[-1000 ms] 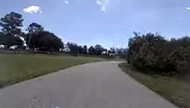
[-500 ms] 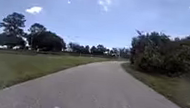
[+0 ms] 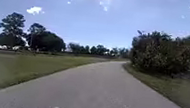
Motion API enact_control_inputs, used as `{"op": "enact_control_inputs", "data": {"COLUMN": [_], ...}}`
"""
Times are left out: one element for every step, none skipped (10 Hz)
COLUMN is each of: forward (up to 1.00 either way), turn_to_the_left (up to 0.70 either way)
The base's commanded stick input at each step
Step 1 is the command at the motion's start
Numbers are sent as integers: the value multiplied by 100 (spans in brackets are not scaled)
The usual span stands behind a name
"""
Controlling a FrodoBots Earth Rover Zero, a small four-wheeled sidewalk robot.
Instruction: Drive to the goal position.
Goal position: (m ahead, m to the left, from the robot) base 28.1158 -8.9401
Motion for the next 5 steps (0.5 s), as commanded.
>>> {"op": "enact_control_inputs", "data": {"forward": [50, 50, 50, 50, 50], "turn_to_the_left": [0, 0, 0, 0, 0]}}
